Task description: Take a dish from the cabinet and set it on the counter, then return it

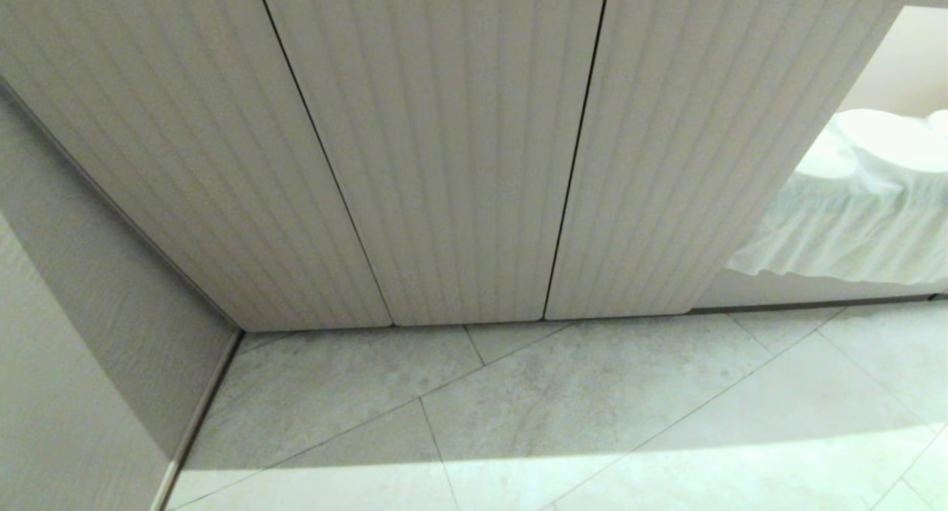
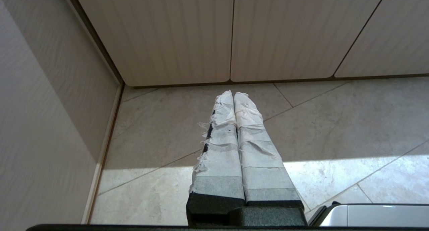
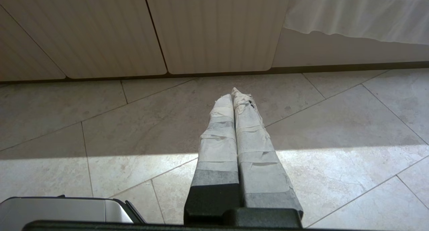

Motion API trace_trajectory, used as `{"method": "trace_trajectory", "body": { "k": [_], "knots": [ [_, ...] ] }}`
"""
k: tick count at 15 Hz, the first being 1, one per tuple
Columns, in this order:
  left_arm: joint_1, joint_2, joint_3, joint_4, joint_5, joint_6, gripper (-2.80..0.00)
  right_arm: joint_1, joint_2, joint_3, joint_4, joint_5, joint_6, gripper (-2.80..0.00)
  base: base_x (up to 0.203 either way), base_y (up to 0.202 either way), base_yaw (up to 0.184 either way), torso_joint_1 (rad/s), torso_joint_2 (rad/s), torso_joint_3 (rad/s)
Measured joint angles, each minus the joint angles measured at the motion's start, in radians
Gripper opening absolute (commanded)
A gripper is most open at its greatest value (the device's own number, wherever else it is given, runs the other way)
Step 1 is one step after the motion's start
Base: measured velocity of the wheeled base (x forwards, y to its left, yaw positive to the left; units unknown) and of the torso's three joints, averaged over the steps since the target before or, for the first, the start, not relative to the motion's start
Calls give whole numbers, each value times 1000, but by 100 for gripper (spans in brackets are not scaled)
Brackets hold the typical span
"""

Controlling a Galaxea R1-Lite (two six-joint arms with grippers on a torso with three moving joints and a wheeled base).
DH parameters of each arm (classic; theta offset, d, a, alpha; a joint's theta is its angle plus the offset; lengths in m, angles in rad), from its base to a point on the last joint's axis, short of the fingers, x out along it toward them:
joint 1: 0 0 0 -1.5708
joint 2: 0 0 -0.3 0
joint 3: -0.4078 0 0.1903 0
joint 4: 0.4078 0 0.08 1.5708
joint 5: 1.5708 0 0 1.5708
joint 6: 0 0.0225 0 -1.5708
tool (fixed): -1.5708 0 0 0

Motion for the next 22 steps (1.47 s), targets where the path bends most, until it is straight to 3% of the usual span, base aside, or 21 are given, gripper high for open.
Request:
{"method": "trace_trajectory", "body": {
  "k": [22],
  "knots": [
    [0,0,0,0,0,0,-280,1,0,0,0,0,1,-280,0,0,0,0,0,0]
  ]
}}
